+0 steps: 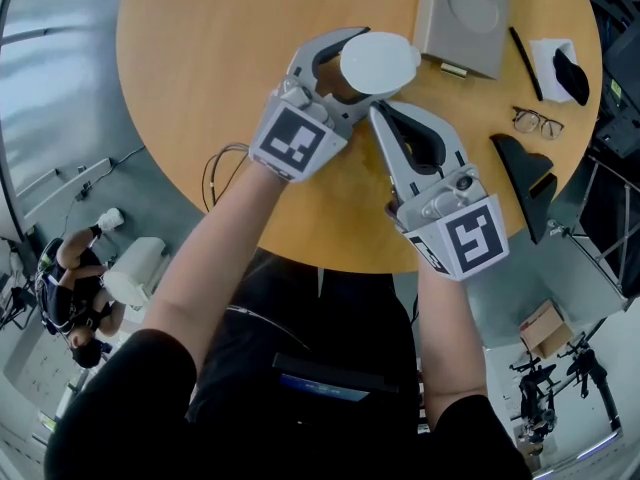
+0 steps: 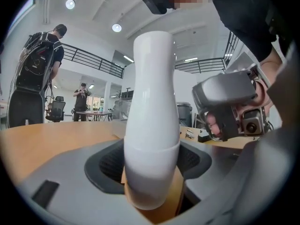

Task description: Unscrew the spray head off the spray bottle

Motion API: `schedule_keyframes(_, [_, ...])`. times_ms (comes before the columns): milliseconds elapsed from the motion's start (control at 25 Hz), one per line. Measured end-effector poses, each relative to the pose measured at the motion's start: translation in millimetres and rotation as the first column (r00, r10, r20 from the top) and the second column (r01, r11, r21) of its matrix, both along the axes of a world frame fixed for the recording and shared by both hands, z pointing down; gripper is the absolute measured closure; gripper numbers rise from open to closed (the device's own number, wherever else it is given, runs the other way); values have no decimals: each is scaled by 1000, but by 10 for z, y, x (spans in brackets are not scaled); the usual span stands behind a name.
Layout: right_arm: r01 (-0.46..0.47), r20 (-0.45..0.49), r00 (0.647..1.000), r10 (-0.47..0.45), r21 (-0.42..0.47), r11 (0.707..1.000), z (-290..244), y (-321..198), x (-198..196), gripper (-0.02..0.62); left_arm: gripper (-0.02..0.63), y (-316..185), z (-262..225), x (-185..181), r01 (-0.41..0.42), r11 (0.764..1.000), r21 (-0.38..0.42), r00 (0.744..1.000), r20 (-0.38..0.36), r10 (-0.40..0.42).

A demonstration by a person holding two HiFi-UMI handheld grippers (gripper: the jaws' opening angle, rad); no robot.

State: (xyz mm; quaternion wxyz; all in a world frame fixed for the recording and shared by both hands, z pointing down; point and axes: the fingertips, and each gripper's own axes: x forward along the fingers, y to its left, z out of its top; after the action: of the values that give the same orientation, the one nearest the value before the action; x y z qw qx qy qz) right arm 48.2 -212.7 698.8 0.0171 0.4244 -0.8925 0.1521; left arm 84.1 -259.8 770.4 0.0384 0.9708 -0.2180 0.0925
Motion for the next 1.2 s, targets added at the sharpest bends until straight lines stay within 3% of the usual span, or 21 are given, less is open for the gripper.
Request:
schedule_keyframes(240, [-10, 13, 1000, 10, -3, 1000, 7, 34, 52, 578, 298, -22, 4, 93, -18, 1000, 10, 1000, -2, 18])
schedule_keyframes(560, [-6, 46, 999, 6, 6, 1000, -184, 175, 99, 578, 305, 243, -261, 121, -114, 993, 30, 993, 15, 114])
schedule_keyframes(920, [52, 44, 998, -54, 55, 997, -1149, 499, -16, 578, 306, 587, -1282, -193, -134, 990, 33, 991, 27, 133])
schedule_keyframes(1200, [109, 7, 994, -110, 105, 989, -2010, 789, -173, 547, 305, 978, -2150, -471, -112, 993, -23, 994, 12, 112])
